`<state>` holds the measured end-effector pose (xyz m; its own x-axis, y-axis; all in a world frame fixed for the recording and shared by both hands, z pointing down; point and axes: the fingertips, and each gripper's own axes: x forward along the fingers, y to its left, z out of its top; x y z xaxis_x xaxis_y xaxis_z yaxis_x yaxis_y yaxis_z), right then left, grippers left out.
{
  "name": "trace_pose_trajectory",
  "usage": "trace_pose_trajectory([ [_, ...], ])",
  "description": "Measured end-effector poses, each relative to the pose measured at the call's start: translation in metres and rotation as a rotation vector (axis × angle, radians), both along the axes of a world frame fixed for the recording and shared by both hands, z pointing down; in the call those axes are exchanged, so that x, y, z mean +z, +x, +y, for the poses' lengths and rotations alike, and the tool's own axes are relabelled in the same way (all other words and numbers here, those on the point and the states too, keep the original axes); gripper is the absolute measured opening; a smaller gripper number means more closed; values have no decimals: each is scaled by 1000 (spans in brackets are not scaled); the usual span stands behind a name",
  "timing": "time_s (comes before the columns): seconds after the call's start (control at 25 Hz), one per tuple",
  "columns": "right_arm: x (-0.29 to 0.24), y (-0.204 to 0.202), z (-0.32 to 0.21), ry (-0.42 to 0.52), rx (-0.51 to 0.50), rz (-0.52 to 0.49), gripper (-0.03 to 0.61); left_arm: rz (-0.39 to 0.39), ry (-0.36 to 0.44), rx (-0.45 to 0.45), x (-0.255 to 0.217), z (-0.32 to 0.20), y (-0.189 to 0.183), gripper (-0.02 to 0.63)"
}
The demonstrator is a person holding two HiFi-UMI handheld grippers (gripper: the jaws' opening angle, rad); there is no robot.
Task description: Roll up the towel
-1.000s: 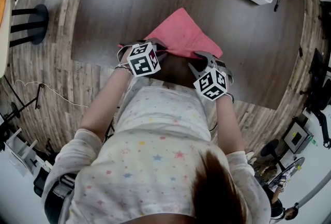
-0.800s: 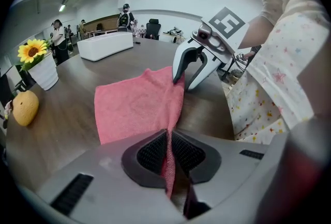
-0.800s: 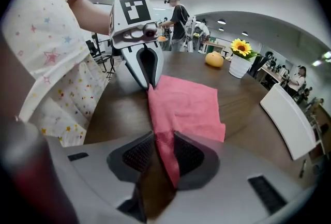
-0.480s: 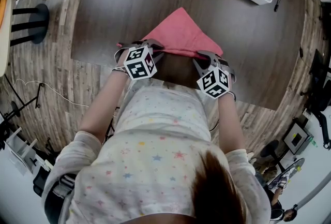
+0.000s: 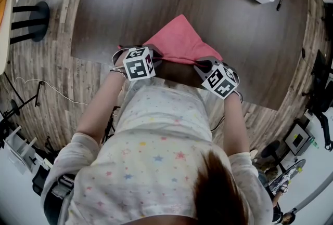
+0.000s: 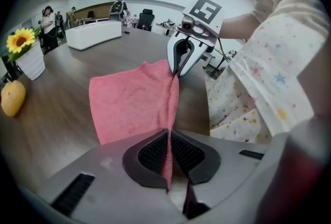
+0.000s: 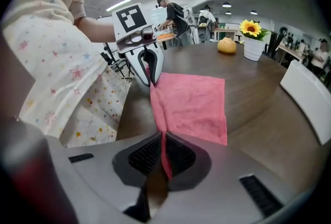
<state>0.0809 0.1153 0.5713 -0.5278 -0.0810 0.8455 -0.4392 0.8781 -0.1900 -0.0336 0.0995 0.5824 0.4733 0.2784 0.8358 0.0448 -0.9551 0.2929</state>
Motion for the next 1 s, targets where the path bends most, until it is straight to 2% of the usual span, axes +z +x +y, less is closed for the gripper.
trace_pose_trajectory([
  [0.08,-3,0,0,-54,42,-35,25,-1,-50,-31,-1,2,0,28],
  [0.2,-9,3,-6,-94,100,-71,26,8,-55,-74,-6,-7,3,28],
  [0.4,-10,7,-21,-111,150,-74,26,27,-78,-127,-12,-23,7,28],
  [0.52,-7,9,-32,-89,176,-50,37,22,-87,-165,-10,-33,6,29],
  [0.76,1,15,-38,-33,221,2,38,37,-10,-199,-4,-41,10,31],
  [1.0,4,15,-39,-28,241,11,36,127,135,-256,-25,-57,9,66],
])
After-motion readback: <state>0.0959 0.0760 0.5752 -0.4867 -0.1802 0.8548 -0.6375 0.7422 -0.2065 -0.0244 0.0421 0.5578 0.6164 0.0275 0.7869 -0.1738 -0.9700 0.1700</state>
